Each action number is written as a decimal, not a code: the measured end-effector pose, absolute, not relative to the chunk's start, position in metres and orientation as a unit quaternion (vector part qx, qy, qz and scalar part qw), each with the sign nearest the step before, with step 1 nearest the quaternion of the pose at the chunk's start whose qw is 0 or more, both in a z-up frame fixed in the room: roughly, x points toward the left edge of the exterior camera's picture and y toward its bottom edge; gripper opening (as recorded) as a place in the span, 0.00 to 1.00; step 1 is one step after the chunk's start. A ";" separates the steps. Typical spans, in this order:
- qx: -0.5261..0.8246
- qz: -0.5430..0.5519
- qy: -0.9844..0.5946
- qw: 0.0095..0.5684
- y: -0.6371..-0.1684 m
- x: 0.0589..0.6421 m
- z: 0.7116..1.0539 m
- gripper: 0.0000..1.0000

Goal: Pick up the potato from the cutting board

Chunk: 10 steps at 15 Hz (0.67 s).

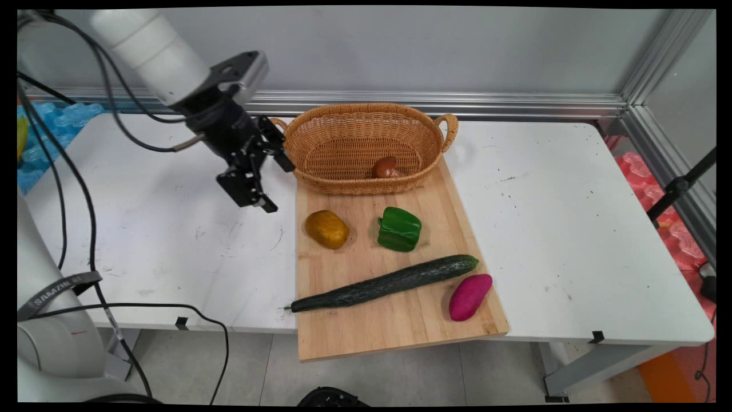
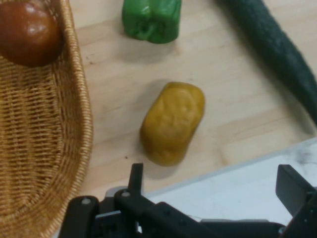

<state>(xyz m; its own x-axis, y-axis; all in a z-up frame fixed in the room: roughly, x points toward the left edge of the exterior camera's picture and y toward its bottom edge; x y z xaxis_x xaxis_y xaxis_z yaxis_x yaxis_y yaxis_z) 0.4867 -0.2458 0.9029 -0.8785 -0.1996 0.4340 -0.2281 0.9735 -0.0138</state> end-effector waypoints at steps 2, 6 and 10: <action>0.102 0.036 -0.971 0.214 -0.253 0.481 0.895 1.00; 0.066 0.044 -0.976 0.201 -0.268 0.465 0.873 1.00; 0.017 0.048 -0.980 0.194 -0.280 0.447 0.853 1.00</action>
